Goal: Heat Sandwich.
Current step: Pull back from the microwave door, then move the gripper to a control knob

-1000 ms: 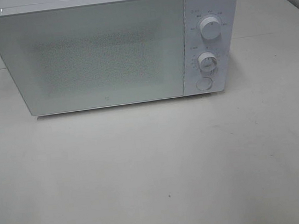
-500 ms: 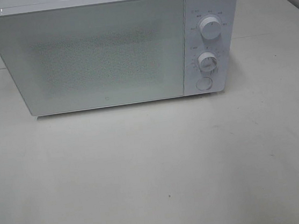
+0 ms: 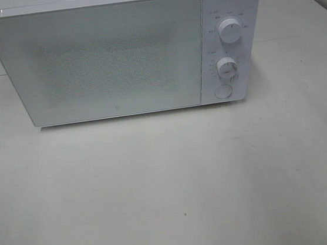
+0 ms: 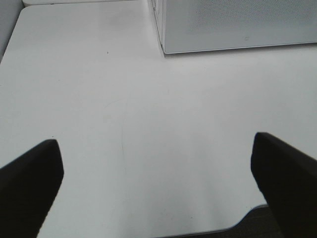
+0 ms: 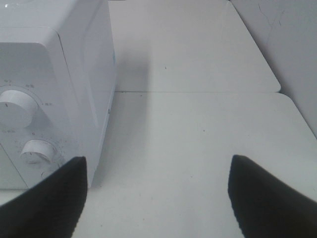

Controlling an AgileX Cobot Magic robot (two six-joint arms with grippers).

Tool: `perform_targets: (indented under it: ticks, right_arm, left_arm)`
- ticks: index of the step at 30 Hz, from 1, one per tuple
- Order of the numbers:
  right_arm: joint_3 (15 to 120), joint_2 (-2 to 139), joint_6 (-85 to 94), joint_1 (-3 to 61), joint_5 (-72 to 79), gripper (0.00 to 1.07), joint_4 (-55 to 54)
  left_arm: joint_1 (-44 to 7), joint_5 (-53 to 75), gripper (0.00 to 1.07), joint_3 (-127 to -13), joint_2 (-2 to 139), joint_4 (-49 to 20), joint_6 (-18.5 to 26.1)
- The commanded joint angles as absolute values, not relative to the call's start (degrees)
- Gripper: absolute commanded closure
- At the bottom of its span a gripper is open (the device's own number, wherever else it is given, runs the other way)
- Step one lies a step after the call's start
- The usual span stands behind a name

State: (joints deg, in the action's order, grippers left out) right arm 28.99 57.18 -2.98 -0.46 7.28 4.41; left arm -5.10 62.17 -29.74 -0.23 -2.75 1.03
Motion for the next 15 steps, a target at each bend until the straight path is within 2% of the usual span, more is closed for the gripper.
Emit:
perform_targets:
  ticks: [1,11,15]
  right_arm:
    - [25.78,59.76,-2.46,-0.52,17.3,0.32,3.84]
    - [17.82,64.63,-1.66,-0.52,36.5,0.32,3.27]
    - [14.44,64.86,3.95,3.27,42.8,0.32,-6.07]
  left_arm:
    - [-5.04,61.36,0.09,-29.62,-1.26,-2.98,0.63]
    - [-5.04,61.36,0.09,-29.62,-1.26,-2.98,0.63]
    - [-5.04,61.36,0.09,-29.62,-1.26,-2.98,0.63]
